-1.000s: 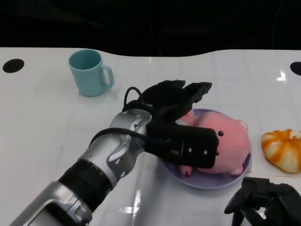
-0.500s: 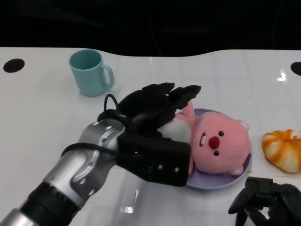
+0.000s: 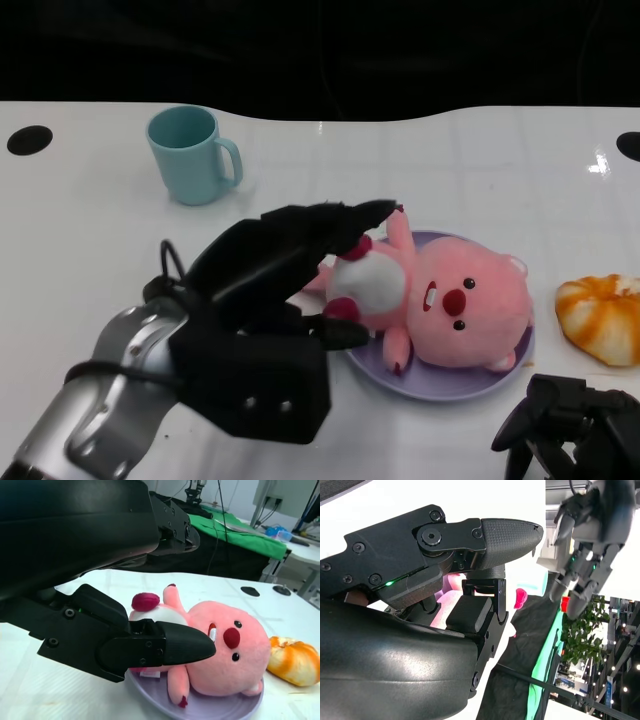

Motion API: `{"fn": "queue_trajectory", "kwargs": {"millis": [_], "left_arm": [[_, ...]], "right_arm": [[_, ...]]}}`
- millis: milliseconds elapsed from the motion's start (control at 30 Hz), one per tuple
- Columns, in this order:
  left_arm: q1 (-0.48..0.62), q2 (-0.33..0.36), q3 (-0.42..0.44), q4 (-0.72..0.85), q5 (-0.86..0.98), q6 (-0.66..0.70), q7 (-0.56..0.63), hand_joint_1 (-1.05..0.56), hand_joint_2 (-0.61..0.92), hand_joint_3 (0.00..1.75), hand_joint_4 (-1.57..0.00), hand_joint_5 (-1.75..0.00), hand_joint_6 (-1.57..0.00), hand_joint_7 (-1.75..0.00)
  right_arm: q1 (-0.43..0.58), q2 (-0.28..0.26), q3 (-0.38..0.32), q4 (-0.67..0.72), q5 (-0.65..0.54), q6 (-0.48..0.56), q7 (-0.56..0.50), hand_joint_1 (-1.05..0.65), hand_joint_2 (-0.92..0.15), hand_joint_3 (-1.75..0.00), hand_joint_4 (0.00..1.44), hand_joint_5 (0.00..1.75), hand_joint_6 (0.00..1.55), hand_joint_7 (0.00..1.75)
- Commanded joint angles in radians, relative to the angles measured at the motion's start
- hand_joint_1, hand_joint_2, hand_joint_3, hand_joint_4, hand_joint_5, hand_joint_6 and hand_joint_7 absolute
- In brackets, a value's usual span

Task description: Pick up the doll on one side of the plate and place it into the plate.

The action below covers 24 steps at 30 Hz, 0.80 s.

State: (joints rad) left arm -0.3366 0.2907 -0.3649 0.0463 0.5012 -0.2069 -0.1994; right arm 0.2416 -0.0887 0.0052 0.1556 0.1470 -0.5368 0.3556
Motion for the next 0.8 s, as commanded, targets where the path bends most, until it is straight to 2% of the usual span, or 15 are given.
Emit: {"fn": "queue_trajectory", "kwargs": {"millis": [33,133,233,267,333,400,500,533,567,633,800], "left_arm": [[0.052,0.018,0.050,-0.018,-0.044,-0.068,0.038,-0.69,0.92,0.48,-0.36,-0.26,-0.32,-0.13],[0.106,0.012,0.088,-0.007,-0.111,-0.142,0.051,-0.58,0.92,0.40,-0.33,-0.59,-0.47,-0.11],[0.144,-0.003,0.120,0.020,-0.182,-0.229,0.062,-0.39,0.92,0.31,-0.41,-0.76,-0.62,-0.16],[0.165,-0.017,0.133,0.027,-0.235,-0.257,0.056,-0.36,0.92,0.30,-0.42,-0.78,-0.64,-0.16],[0.203,-0.045,0.154,0.036,-0.331,-0.295,0.041,-0.19,0.92,0.27,-0.48,-0.95,-0.76,-0.21],[0.240,-0.077,0.169,0.030,-0.437,-0.303,0.014,-0.13,0.90,0.31,-0.51,-1.09,-0.83,-0.28],[0.296,-0.113,0.185,-0.020,-0.566,-0.245,-0.020,-0.11,0.65,0.81,-0.60,-1.20,-0.81,-0.58],[0.319,-0.125,0.192,-0.047,-0.611,-0.214,-0.028,-0.11,0.54,1.06,-0.66,-1.23,-0.82,-0.71],[0.339,-0.135,0.200,-0.071,-0.648,-0.187,-0.033,-0.11,0.48,1.17,-0.69,-1.25,-0.83,-0.78],[0.373,-0.141,0.217,-0.111,-0.728,-0.131,-0.062,-0.11,0.46,1.28,-0.74,-1.33,-0.82,-0.98],[0.444,-0.155,0.253,-0.185,-0.837,-0.012,-0.088,-0.09,0.49,1.37,-0.82,-1.51,-0.80,-1.30]], "right_arm": [[-0.005,-0.011,-0.010,0.007,0.006,-0.008,0.000,-0.94,-0.92,-0.41,0.98,1.42,0.96,1.11],[-0.005,-0.012,-0.011,0.002,0.013,0.001,0.005,-0.94,-0.92,-0.41,0.98,1.42,0.95,1.10],[-0.002,-0.013,-0.011,-0.004,0.013,0.009,0.005,-0.95,-0.92,-0.40,0.98,1.42,0.95,1.10],[-0.001,-0.012,-0.010,-0.006,0.014,0.010,0.006,-0.95,-0.92,-0.40,0.98,1.42,0.96,1.10],[-0.002,-0.013,-0.011,-0.002,0.010,0.000,0.005,-0.95,-0.92,-0.40,0.98,1.41,0.95,1.10],[-0.003,-0.013,-0.011,0.001,0.007,-0.005,0.005,-0.95,-0.92,-0.40,0.98,1.41,0.95,1.10],[-0.003,-0.013,-0.011,0.000,0.006,-0.001,0.004,-0.95,-0.92,-0.40,0.98,1.41,0.96,1.10],[-0.003,-0.013,-0.010,-0.002,0.005,0.002,0.003,-0.95,-0.92,-0.40,0.98,1.41,0.96,1.10],[-0.003,-0.013,-0.009,-0.003,0.002,0.002,0.002,-0.95,-0.92,-0.40,0.98,1.41,0.96,1.10],[-0.002,-0.013,-0.007,-0.003,-0.002,-0.003,0.002,-0.95,-0.92,-0.40,0.98,1.41,0.96,1.10],[0.005,-0.009,-0.001,-0.018,0.005,0.010,0.004,-0.96,-0.92,-0.39,0.98,1.41,0.96,1.10]]}}
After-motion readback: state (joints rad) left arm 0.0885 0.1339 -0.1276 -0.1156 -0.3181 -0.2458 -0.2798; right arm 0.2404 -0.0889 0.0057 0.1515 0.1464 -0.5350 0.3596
